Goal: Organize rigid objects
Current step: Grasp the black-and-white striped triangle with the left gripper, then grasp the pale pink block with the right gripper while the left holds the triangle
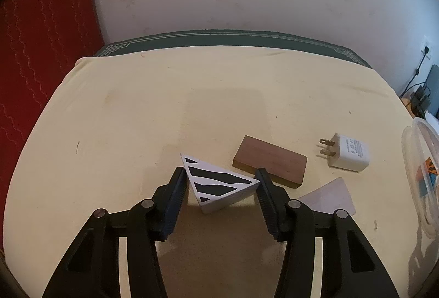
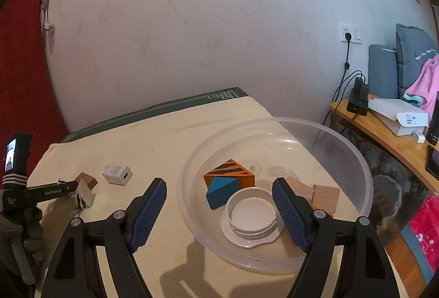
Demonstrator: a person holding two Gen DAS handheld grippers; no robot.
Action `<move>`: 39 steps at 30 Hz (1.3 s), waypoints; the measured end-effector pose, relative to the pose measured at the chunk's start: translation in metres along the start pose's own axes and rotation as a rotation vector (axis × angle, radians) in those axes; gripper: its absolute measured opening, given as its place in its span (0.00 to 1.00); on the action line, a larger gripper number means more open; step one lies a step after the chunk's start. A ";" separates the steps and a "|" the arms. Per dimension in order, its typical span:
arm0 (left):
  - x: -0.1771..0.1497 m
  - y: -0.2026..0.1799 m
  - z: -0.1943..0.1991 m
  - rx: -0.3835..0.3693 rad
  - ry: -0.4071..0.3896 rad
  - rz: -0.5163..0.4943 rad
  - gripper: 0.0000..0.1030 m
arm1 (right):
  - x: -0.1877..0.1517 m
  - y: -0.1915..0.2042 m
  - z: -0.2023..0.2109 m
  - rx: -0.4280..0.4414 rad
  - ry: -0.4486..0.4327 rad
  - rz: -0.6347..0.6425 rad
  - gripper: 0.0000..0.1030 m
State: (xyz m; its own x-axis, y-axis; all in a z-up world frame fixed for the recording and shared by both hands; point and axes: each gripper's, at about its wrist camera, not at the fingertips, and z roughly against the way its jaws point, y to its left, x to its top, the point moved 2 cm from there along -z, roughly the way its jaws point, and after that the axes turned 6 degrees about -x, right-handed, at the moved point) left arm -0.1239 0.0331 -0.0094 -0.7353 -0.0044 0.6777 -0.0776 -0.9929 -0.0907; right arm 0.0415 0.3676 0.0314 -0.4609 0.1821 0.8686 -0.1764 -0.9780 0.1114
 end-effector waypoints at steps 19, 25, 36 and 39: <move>-0.004 0.003 0.039 -0.002 -0.080 0.036 0.51 | 0.005 0.059 -0.025 0.305 0.182 0.144 0.80; -0.005 0.007 0.046 -0.003 -0.102 0.044 0.51 | -0.004 0.112 -0.048 0.467 0.273 0.315 0.80; -0.002 0.018 0.049 -0.012 -0.111 0.081 0.51 | -0.013 0.159 -0.090 0.521 0.378 0.484 0.80; -0.002 0.019 0.049 -0.013 -0.112 0.084 0.51 | -0.013 0.165 -0.091 0.518 0.396 0.517 0.80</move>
State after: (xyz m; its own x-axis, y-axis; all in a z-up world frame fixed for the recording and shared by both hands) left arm -0.0910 0.0081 0.0234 -0.6599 -0.1012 0.7445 -0.0285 -0.9868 -0.1593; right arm -0.0605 0.2131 -0.0058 -0.6628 -0.3757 0.6477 0.5198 -0.8535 0.0368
